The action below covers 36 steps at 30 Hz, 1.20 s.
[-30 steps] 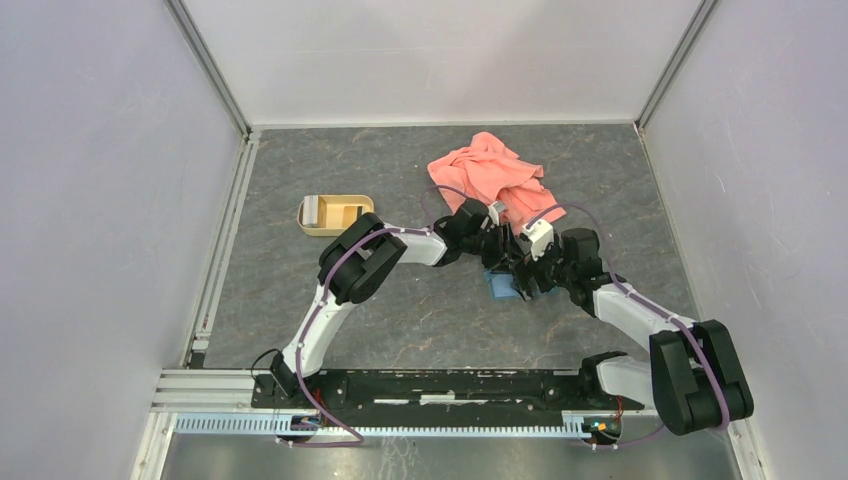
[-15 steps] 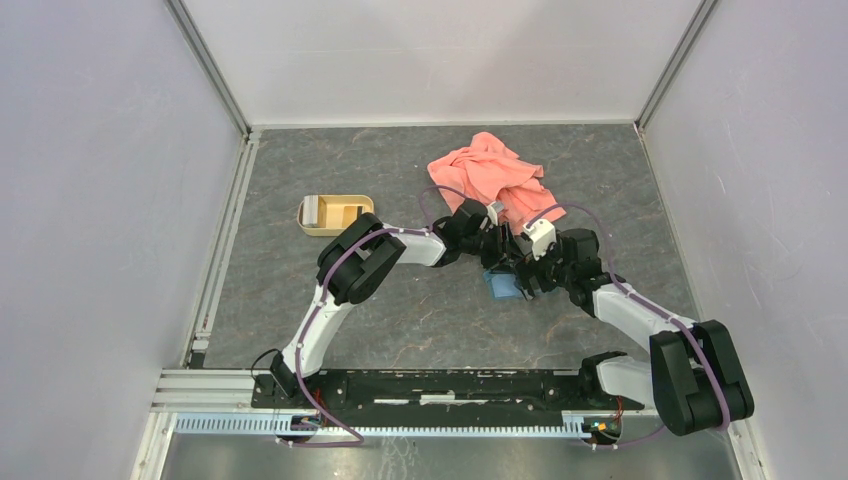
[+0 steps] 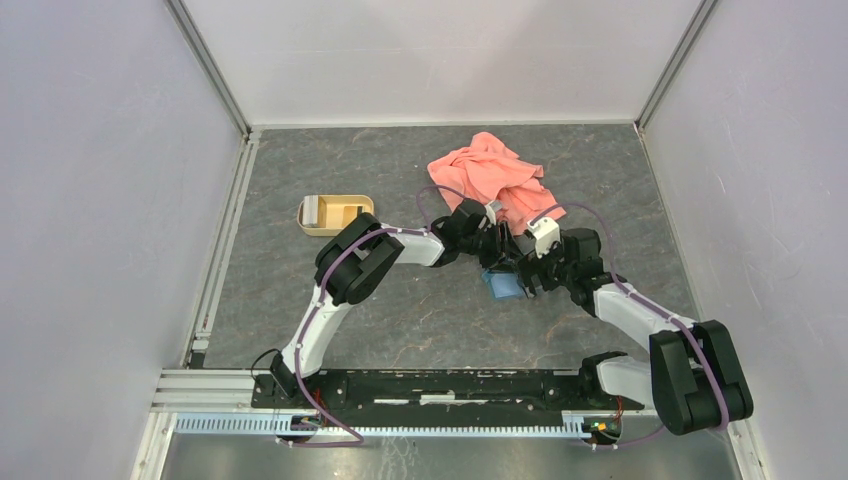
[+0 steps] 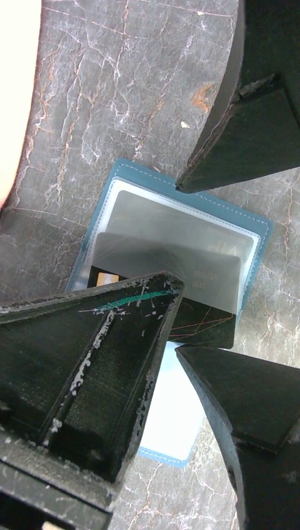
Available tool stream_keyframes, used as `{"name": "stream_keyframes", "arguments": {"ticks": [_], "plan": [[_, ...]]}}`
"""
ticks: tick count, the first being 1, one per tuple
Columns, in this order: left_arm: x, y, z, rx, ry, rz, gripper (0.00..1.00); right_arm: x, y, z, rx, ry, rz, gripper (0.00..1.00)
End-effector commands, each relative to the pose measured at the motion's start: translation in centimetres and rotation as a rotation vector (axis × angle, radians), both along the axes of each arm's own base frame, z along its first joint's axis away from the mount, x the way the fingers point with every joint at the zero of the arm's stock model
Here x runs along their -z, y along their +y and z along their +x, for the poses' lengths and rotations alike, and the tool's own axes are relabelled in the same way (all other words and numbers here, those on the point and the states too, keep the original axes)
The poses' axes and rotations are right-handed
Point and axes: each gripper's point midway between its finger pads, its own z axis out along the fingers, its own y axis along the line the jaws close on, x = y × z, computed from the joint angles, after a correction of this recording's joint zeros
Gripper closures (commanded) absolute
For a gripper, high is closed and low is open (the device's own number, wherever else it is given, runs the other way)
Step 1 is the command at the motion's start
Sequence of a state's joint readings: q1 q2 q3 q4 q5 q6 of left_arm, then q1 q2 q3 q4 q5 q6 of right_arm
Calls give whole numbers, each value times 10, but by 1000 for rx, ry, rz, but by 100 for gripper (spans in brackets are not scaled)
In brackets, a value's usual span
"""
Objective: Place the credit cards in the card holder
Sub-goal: Insert the credit card into the card holder.
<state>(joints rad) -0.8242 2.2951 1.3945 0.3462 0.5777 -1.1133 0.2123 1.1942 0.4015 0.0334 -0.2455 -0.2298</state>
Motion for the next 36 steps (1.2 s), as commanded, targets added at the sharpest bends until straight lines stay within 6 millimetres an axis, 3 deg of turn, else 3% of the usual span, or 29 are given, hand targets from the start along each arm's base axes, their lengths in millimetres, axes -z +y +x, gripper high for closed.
{"name": "stream_keyframes", "arguments": {"ticks": [1,9,17,36], "plan": [[30,22,0,-40,45,115,49,-21,6,22,29,-68,56,2],[33,21,0,-43,56,107,49,-25,14,34,60,-84,108,2],[24,25,7,-74,35,95,47,-18,-4,33,134,-90,43,2],[3,31,7,-94,15,62,43,-10,-24,37,236,-60,45,2]]}}
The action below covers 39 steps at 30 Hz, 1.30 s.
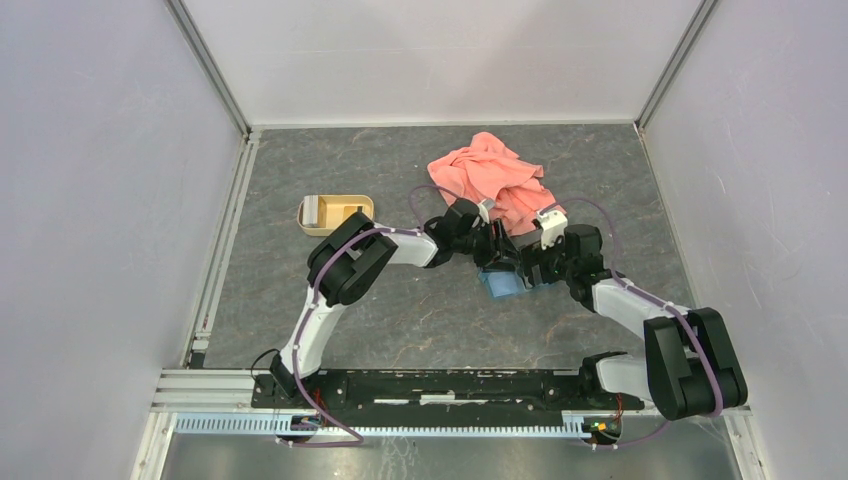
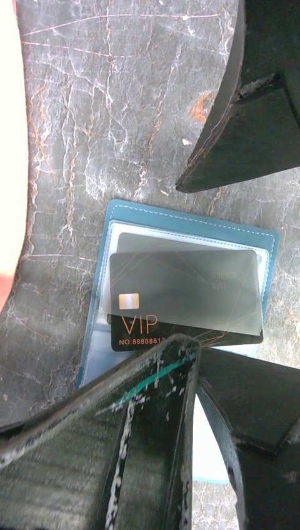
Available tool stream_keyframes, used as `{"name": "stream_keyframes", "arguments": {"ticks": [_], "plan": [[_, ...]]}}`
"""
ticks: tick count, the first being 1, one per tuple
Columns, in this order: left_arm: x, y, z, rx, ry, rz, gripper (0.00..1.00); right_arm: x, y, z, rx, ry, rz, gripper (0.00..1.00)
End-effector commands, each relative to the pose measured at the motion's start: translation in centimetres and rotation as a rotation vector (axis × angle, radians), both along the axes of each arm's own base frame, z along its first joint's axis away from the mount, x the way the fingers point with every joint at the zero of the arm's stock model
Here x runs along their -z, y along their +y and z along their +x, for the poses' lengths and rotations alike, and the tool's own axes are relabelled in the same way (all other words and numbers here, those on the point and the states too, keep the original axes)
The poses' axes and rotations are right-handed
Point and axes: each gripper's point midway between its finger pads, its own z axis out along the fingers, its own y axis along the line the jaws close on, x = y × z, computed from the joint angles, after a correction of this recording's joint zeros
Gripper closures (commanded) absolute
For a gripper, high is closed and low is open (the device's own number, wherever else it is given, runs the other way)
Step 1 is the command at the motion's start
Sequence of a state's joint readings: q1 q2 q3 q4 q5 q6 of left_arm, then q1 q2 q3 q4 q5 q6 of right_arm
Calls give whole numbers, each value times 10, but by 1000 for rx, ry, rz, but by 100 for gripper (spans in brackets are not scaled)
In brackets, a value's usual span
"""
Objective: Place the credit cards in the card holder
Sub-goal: Insert the credit card into the card holder.
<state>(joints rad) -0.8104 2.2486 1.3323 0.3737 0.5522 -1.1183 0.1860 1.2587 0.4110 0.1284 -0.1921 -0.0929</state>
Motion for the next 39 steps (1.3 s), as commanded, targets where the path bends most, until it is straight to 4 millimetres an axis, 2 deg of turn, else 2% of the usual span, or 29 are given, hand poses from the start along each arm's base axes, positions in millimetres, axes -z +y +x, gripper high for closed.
{"name": "stream_keyframes", "arguments": {"ticks": [1,5,9,13,22,26,31,34,39], "plan": [[6,20,4,-63,25,58,43,-11,-19,19,97,-58,-28,2],[-2,24,8,-88,-1,53,43,-10,-30,21,163,-56,-43,2],[-8,29,11,-112,-31,57,43,-11,-24,20,152,-49,7,2],[-23,35,15,-138,-92,40,43,-15,-14,19,115,-53,51,2],[-66,57,19,-188,-315,18,42,-16,-22,35,178,-49,11,2],[-86,74,17,-216,-426,26,42,-26,-19,38,136,-94,0,2],[-114,100,12,-252,-573,33,42,-44,17,32,-222,-136,-17,2],[-134,121,9,-293,-676,53,40,-40,20,30,-272,-116,-32,2],[-170,165,6,-384,-858,119,24,-20,16,31,-265,-32,-75,2]]}}
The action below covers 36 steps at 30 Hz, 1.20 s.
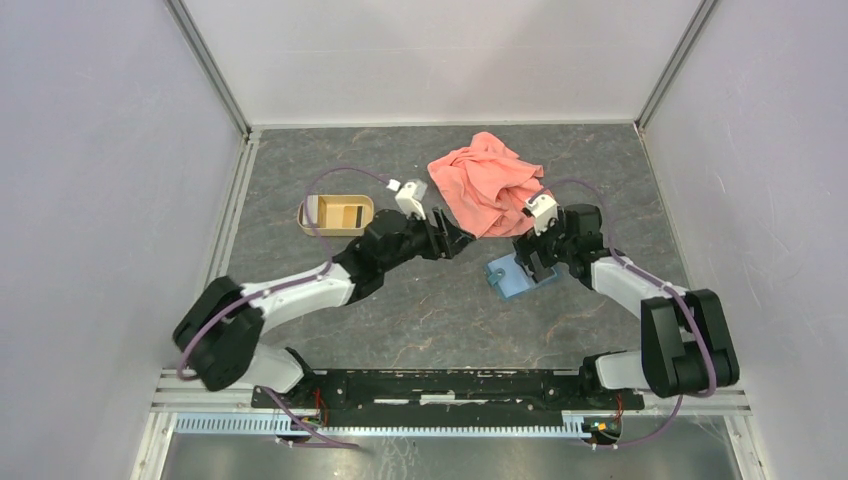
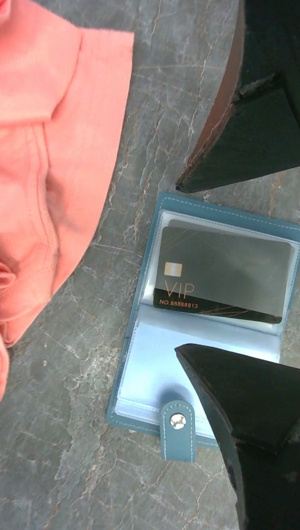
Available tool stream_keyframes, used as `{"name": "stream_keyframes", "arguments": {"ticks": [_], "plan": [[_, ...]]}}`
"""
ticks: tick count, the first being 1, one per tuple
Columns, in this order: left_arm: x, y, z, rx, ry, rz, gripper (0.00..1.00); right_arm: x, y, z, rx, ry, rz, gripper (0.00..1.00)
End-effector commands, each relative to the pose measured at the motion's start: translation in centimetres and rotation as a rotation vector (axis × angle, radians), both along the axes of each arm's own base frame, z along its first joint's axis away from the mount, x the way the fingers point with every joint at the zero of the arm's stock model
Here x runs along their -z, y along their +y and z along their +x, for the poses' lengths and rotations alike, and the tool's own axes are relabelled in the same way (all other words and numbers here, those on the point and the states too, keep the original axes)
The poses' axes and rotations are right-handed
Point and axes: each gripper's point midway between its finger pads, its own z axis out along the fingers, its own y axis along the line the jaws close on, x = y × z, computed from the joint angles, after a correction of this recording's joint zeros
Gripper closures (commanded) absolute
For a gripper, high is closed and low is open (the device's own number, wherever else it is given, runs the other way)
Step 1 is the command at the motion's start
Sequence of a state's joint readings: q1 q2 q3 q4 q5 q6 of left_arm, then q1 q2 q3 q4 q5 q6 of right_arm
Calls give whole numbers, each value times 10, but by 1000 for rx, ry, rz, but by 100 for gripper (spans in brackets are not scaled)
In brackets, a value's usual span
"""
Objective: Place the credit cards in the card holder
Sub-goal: Insert the credit card into the card holder.
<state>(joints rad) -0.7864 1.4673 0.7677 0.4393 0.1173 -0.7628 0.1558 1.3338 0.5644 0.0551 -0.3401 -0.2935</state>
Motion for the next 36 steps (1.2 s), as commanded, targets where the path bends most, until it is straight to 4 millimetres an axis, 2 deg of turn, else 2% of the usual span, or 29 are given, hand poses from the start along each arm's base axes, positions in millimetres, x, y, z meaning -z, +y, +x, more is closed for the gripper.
{"name": "stream_keyframes", "arguments": {"ticks": [1,3,7,11,17,21,24,26,32,36], "plan": [[-44,43,11,-131,-258,73,18,9,1,4,-47,36,-52,2],[-53,59,9,-180,-298,79,2,11,-2,6,-38,37,-70,2],[-51,90,6,-270,-289,55,0,14,-6,10,-22,37,-92,2],[-41,91,-7,-206,-265,13,0,18,-7,8,-12,49,-99,2],[-23,73,-26,-79,-208,-47,0,15,-4,8,-29,44,-86,2],[-11,56,-34,-7,-165,-56,1,-8,13,3,-124,-18,-18,2],[-7,37,-39,46,-155,-70,8,-23,12,9,-128,-70,-25,2],[-1,22,-40,77,-132,-76,15,-22,6,13,-109,-75,-50,2],[26,-25,-31,156,-52,-68,40,1,-7,10,-83,13,-112,2],[39,-53,-24,194,-22,-72,47,8,-8,10,-85,37,-120,3]]}}
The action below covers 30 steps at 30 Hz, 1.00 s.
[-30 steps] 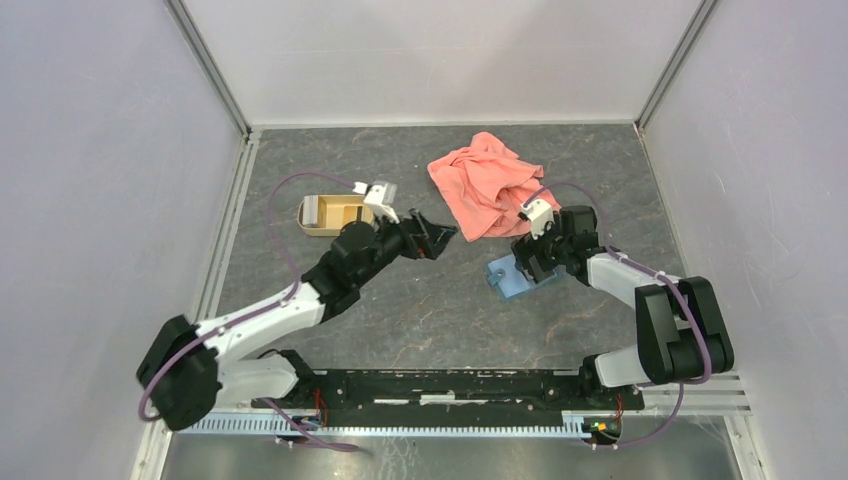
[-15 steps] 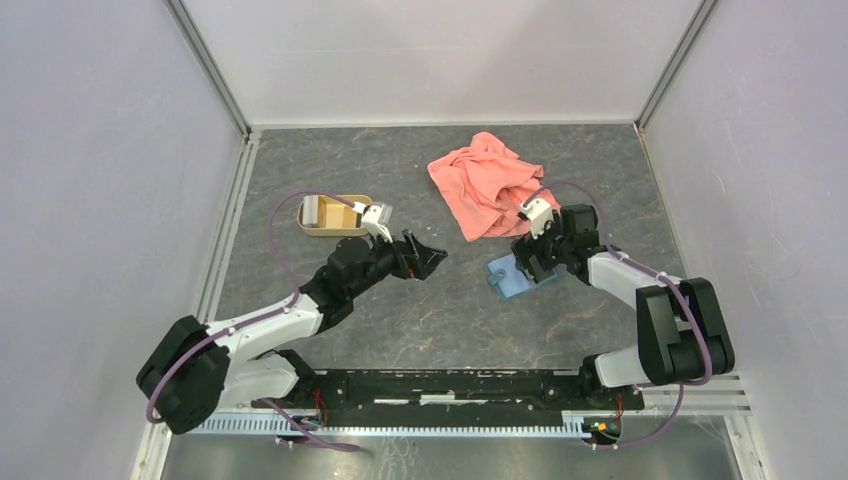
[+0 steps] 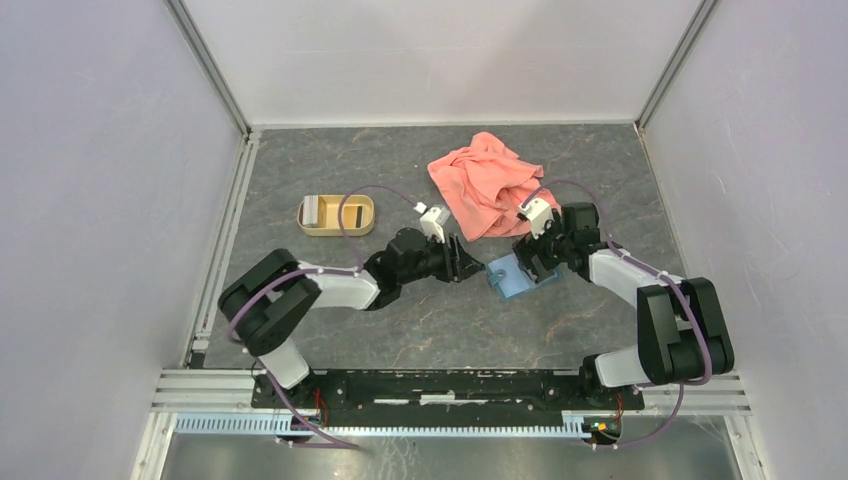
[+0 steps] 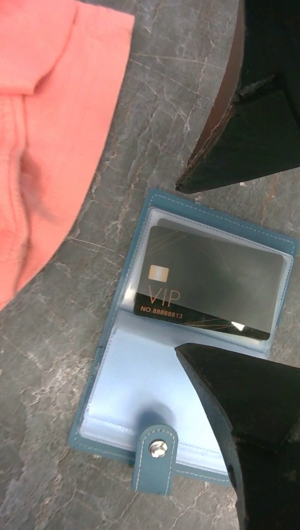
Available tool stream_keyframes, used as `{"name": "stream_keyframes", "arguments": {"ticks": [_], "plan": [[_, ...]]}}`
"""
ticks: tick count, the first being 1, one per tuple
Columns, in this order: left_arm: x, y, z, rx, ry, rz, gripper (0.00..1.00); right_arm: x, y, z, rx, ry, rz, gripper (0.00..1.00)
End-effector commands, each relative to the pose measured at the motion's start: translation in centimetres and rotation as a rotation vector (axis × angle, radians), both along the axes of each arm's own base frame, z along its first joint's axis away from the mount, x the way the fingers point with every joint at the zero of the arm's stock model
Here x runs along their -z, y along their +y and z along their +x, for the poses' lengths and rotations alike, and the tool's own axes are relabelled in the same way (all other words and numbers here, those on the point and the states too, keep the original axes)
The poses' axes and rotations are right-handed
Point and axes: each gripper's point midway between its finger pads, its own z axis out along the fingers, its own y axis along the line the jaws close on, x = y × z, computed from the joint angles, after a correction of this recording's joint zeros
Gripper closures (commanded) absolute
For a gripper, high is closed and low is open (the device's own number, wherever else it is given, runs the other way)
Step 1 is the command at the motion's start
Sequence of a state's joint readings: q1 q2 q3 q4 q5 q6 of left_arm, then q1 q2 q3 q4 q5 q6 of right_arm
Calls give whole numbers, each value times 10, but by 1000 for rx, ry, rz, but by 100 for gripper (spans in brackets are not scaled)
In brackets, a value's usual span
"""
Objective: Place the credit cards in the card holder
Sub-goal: Insert the credit card into the card holder.
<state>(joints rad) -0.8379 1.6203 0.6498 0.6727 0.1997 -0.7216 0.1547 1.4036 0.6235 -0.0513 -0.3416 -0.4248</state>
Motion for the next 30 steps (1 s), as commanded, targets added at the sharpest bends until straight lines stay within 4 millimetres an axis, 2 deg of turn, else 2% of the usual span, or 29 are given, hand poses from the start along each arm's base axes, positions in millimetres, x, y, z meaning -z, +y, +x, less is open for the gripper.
{"name": "stream_keyframes", "arguments": {"ticks": [1,6,14,20,24,26,30], "plan": [[-22,-42,9,66,-19,-106,47,-5,-3,13,2,-15,-23,3],[-2,-67,15,102,6,-77,50,2,-8,16,28,-2,-46,4],[31,-87,22,134,41,-30,55,5,-5,14,28,18,-29,8],[40,-92,23,137,52,-22,58,-9,6,13,-15,3,49,5],[43,-95,25,137,51,-16,58,-22,5,15,-19,-30,81,4],[48,-96,26,133,58,-3,59,-25,1,16,-12,-42,79,4],[66,-90,27,108,80,44,64,-17,-4,16,6,-22,61,5]]}}
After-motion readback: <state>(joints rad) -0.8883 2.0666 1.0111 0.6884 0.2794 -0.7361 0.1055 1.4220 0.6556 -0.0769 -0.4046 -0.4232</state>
